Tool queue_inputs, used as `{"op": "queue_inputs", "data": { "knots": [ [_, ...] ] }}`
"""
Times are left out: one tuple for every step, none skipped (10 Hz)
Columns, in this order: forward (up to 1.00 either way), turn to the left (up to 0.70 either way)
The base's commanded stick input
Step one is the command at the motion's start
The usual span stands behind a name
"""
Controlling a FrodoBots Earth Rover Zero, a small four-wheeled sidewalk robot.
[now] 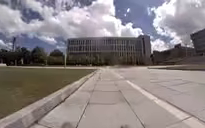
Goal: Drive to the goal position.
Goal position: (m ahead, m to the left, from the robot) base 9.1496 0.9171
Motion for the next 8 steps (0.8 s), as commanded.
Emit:
{"op": "queue_inputs", "data": {
  "knots": [
    [0.70,0.00],
    [0.70,0.00],
    [0.70,0.00],
    [0.70,0.00],
    [0.70,0.00],
    [0.70,0.00],
    [0.70,-0.17],
    [0.70,-0.28]
  ]
}}
